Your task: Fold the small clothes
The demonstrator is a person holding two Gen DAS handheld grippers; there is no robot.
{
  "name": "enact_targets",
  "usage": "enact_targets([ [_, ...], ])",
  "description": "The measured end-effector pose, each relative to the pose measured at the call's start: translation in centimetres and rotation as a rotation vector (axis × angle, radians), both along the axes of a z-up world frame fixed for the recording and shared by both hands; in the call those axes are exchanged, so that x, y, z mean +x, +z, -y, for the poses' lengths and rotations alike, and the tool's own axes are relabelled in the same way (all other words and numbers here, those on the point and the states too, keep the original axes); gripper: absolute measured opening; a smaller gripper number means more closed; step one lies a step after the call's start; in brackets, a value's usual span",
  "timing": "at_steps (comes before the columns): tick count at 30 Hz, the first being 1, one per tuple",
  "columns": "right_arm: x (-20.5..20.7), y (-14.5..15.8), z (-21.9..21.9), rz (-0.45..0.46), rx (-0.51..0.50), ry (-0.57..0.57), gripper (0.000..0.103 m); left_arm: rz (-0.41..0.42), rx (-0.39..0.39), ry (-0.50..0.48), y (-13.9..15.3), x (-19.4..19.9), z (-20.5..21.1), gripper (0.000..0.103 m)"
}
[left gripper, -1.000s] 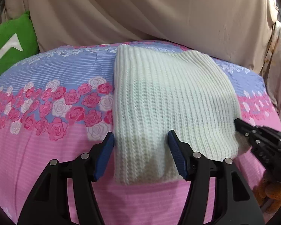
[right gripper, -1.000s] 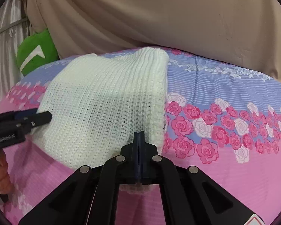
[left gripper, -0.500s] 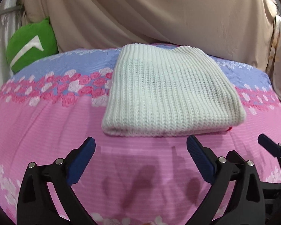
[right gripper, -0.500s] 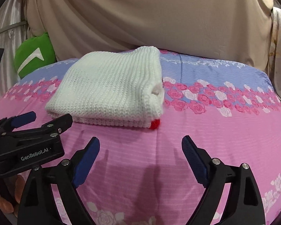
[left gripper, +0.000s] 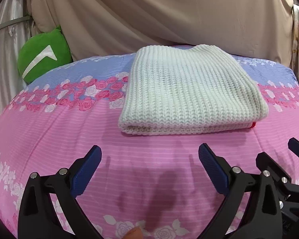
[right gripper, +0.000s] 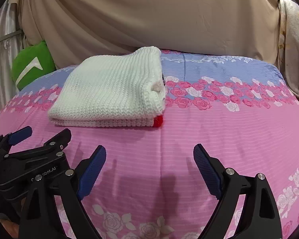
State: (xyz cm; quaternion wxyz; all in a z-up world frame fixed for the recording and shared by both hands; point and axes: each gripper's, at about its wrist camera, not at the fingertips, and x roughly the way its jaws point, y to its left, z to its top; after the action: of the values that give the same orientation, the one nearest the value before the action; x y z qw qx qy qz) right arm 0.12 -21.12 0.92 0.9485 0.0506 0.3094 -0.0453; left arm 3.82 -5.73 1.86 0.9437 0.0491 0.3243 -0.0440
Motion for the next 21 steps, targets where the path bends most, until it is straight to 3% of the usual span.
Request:
enact_targets([
  [21,0.07,-0.18,-0.13,-0.013,-0.004,-0.018,0.087,0.006,0.035,0.02,0.14,-0.09,0.44,0.096],
])
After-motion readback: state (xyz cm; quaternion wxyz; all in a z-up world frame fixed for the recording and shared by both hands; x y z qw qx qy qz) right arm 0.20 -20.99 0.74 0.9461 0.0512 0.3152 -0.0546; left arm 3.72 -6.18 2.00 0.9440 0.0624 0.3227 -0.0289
